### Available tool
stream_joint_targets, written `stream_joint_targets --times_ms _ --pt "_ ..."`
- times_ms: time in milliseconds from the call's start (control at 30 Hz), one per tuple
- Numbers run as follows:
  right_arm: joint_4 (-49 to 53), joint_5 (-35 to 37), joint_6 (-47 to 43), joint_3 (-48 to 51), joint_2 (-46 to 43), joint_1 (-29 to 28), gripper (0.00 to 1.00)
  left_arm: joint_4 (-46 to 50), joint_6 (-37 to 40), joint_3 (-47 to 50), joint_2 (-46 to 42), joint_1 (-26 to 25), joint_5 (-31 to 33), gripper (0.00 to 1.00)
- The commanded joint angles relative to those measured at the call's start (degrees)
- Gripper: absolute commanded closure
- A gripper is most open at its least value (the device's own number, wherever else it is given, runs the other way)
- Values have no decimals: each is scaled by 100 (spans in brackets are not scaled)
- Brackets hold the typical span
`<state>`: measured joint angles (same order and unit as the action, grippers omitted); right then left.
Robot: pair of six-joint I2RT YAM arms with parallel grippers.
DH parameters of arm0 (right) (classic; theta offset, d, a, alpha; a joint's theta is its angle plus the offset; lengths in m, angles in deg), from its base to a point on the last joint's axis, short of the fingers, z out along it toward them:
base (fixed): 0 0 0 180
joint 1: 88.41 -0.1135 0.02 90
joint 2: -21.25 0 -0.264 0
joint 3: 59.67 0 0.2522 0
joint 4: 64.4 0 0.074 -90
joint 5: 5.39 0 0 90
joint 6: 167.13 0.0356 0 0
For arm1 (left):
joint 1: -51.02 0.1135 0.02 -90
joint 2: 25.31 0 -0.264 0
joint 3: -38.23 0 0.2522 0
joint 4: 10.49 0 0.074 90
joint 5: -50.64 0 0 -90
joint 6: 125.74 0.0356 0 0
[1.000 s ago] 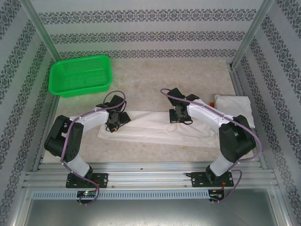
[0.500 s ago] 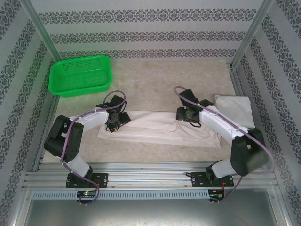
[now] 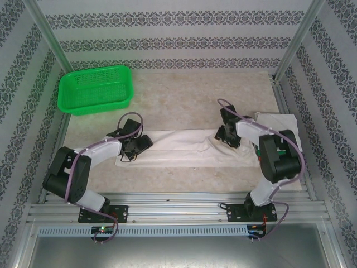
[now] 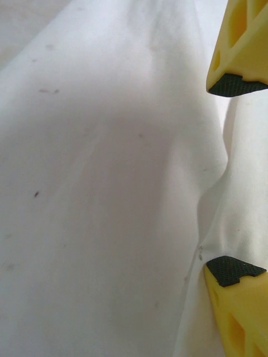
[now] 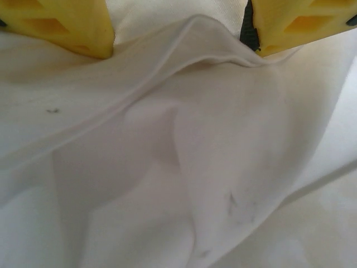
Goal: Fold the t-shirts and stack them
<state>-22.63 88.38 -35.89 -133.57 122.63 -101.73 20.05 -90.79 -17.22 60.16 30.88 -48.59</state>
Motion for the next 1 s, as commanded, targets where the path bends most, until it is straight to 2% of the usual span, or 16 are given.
stream_joint_targets --times_ms 0,200,267,333,433,533,633,833,967 --pt "-2 125 -297 -868 732 -105 37 878 -92 593 36 26 -274 21" --pt "206 -235 -764 -2824 2065 -127 35 873 -307 358 -43 -507 -505 19" --pt "413 -348 -946 -3617 2535 -161 25 802 -361 170 44 -703 -547 19" --pt "608 -419 -1095 -4434 3003 -219 23 768 -418 4 90 -885 -523 18" --pt "789 -902 -1307 -5502 3605 -226 18 683 -379 -162 -53 -1008 -457 18" --pt "962 -1128 -1576 -6166 3741 -292 17 723 -76 -363 -366 -1000 -181 16" --pt "588 -942 -1759 -5776 3153 -358 16 1096 496 -715 -521 -816 321 14" --pt "-666 65 -1141 -3546 1578 -85 16 944 1545 -921 -239 234 222 12" --pt "-750 368 -522 -2776 1257 468 18 837 1990 -1071 218 667 106 12"
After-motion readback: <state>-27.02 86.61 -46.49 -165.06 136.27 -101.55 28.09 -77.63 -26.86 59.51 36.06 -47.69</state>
